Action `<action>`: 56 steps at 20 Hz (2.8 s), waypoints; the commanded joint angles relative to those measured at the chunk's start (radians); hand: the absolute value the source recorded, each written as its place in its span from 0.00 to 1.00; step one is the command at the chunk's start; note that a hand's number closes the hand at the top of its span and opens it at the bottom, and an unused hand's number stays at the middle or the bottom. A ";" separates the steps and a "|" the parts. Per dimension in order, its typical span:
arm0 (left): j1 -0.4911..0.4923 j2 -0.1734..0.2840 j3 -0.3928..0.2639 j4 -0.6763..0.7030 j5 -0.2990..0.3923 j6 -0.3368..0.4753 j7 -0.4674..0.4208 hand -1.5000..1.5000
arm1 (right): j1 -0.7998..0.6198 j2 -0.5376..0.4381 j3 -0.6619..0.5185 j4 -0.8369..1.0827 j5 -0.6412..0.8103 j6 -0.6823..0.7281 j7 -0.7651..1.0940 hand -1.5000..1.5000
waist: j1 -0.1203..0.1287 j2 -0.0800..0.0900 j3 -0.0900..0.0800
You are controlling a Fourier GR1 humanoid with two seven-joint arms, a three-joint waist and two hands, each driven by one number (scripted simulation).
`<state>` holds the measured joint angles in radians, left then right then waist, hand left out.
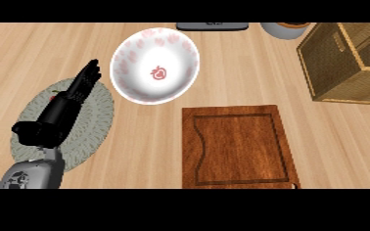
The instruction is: Pick the sweet potato from the cutting board and place it in the basket
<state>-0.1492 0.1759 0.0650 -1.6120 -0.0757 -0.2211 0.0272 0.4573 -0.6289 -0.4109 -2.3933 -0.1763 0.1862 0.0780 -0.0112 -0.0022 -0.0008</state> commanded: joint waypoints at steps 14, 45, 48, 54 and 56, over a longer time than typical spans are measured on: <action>-0.037 -0.009 -0.002 0.044 -0.003 -0.020 -0.026 0.50 | -0.719 -0.163 0.069 0.490 0.085 -0.166 0.383 1.00 | 0.028 0.006 0.000; -0.029 -0.017 -0.007 0.034 -0.019 -0.030 -0.017 0.50 | -1.240 -0.148 -0.012 1.880 0.347 -0.366 -0.476 1.00 | 0.043 0.014 0.003; -0.069 -0.050 -0.015 0.059 -0.027 0.000 -0.018 0.50 | -1.271 -0.182 -0.043 1.983 0.320 -0.300 -0.567 0.00 | 0.042 0.016 0.003; -0.037 -0.015 0.002 0.041 -0.026 -0.026 -0.037 0.50 | -1.349 -0.199 0.001 2.070 0.383 -0.317 -0.609 0.00 | 0.043 0.013 0.002; -0.097 0.000 0.029 0.080 0.000 -0.040 -0.024 0.50 | -1.360 -0.233 -0.022 2.070 0.354 -0.254 -0.640 0.00 | 0.037 0.014 0.003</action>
<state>-0.2089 0.1670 0.0790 -1.5732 -0.0798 -0.2557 0.0206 -0.8735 -0.8336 -0.4231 -0.3632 0.1827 -0.1043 -0.5179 0.0312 0.0113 0.0020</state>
